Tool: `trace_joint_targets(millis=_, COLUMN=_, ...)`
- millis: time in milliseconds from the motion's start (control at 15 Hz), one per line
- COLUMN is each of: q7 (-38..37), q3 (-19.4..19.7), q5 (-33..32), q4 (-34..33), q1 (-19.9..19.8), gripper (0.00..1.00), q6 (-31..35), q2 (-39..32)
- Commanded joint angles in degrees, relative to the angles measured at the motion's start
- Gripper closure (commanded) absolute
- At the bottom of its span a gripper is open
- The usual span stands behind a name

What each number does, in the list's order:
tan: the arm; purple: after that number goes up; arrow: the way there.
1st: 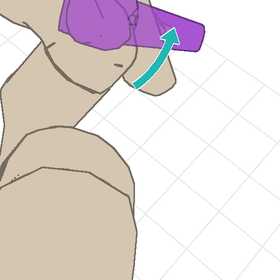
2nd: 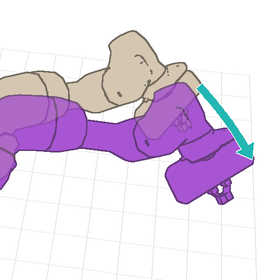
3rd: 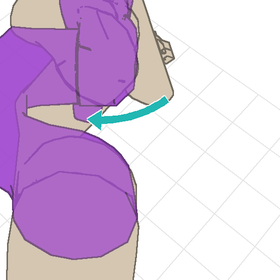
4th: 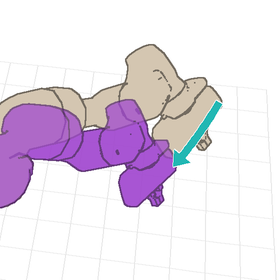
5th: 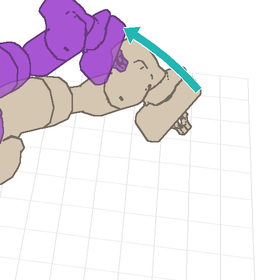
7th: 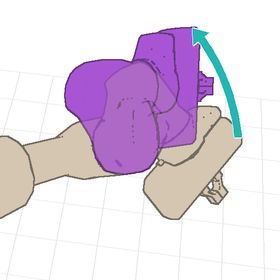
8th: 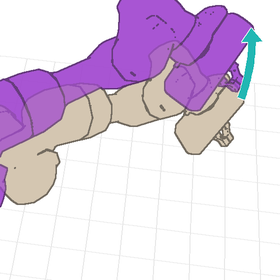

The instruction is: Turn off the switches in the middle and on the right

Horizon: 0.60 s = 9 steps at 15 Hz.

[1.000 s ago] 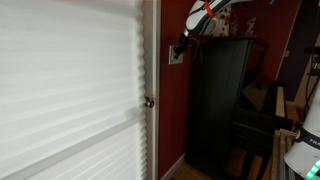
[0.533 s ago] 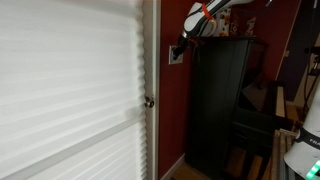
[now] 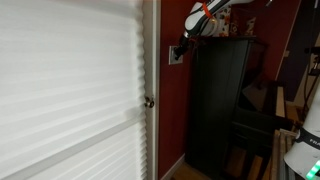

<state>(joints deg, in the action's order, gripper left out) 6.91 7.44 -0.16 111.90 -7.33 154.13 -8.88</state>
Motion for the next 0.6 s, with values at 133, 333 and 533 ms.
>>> trace_joint_targets(millis=133, q7=-11.76, q3=1.65, q5=-7.1, q4=-1.07, q1=0.74, gripper=0.95, q6=-8.44, q2=3.7)
trace_joint_targets(millis=333, q7=-12.16, q3=0.96, q5=-6.4, q4=-1.6, q1=0.49, gripper=0.95, q6=-9.87, q2=4.9)
trace_joint_targets(millis=533, q7=-11.81, q3=0.85, q5=-6.9, q4=-2.49, q1=0.38, gripper=0.95, q6=-9.11, q2=4.79)
